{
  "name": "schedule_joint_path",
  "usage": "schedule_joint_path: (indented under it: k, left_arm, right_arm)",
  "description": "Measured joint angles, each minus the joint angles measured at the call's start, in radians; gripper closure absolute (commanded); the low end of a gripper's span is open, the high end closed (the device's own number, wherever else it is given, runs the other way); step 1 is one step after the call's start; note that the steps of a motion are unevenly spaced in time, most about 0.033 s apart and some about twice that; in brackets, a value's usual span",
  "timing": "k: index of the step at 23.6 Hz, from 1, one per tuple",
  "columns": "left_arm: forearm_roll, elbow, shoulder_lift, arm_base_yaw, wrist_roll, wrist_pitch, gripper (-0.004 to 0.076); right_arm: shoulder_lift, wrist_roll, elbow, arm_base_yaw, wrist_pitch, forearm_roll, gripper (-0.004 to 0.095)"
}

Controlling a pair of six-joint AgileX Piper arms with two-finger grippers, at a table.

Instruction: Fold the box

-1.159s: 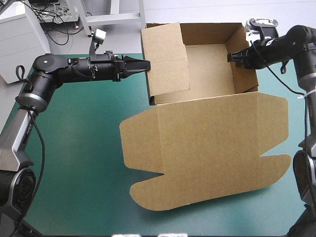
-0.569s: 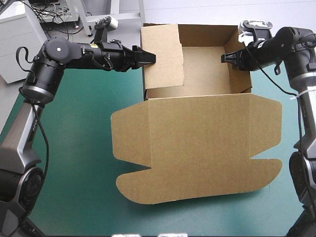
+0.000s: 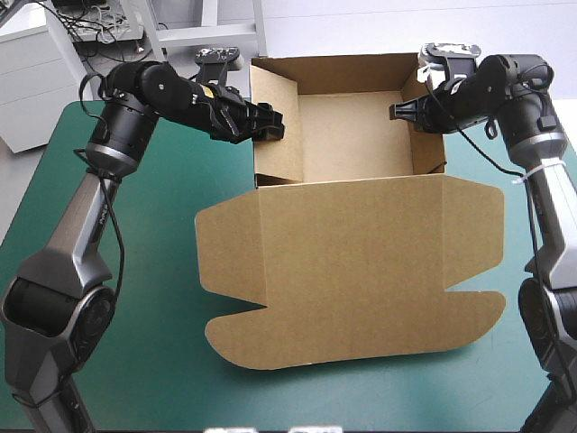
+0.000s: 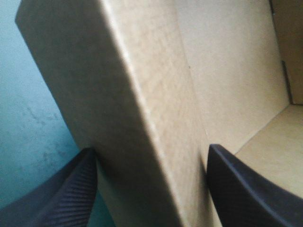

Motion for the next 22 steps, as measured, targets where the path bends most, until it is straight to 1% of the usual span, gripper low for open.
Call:
schedule_joint_path:
  k: [2,5,8,10,17,20,22]
  left_arm:
    - [0.052,-0.011,0.008,-0.015,-0.016,0.005,0.0311]
    - [0.125,-0.025,0.030,-0.030,-0.028,0.010,0.0329]
    - [0.165,-0.027,0.064,-0.030,-0.035,0.010,0.0333]
    - [0.193,-0.027,0.077,-0.030,-0.036,0.010,0.0351]
    - [0.276,-0.028,0.095,-0.031,-0.037,0.010,0.0421]
    - [0.297,-0.028,0.127,-0.032,-0.035,0.008,0.0466]
    - [0.301,-0.028,0.146,-0.032,-0.035,0.008,0.0514]
  right_arm:
    - [0.007,0.006,0.000,0.004,0.006,0.005,0.0910]
    - [0.031,0.022,0.000,0.025,0.016,-0.005,0.0910]
    - [0.059,0.043,0.000,0.067,0.024,-0.071,0.0910]
    - [0.078,0.062,0.000,0.095,0.029,-0.103,0.0910]
    - [0.093,0.093,0.000,0.117,0.012,-0.120,0.0910]
    - [0.110,0.100,0.000,0.119,0.038,-0.135,0.0910]
    - [0.122,0.100,0.000,0.119,0.041,-0.146,0.0910]
